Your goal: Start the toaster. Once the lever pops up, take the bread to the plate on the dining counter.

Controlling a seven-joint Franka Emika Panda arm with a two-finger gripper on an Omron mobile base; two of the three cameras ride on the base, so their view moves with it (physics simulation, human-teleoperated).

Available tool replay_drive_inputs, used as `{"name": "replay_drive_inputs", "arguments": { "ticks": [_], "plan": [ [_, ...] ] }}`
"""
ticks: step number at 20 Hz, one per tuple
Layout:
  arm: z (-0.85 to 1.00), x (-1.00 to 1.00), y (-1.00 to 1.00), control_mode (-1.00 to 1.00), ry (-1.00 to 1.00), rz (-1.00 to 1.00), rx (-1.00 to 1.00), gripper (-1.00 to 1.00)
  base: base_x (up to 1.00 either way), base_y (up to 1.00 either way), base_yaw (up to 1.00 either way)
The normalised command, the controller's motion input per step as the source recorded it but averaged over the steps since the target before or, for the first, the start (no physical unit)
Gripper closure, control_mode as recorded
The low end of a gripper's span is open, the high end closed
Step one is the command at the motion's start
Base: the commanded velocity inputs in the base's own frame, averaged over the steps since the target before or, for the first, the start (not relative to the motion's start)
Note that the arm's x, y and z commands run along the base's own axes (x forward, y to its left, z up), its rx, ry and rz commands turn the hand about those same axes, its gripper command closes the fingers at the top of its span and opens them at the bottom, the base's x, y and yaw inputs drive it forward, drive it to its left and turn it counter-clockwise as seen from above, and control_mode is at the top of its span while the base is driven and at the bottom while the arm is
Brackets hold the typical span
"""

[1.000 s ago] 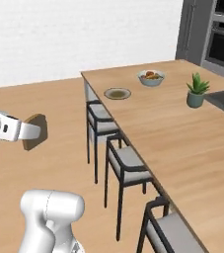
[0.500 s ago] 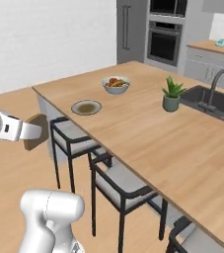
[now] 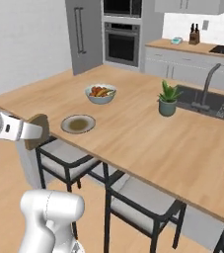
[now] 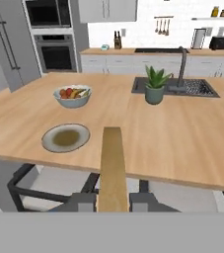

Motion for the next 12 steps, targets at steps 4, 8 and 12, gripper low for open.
{"name": "replay_drive_inputs", "arguments": {
  "ticks": [4,8,12],
  "plan": [
    [0.0,0.0,0.0,1.0,0.0,0.0,0.0,1.0,0.53,0.99,-0.33],
    [0.0,0.0,0.0,1.0,0.0,0.0,0.0,1.0,0.69,0.82,-0.24],
    [0.0,0.0,0.0,1.0,0.0,0.0,0.0,1.0,0.84,0.49,-0.18]
  ]
}}
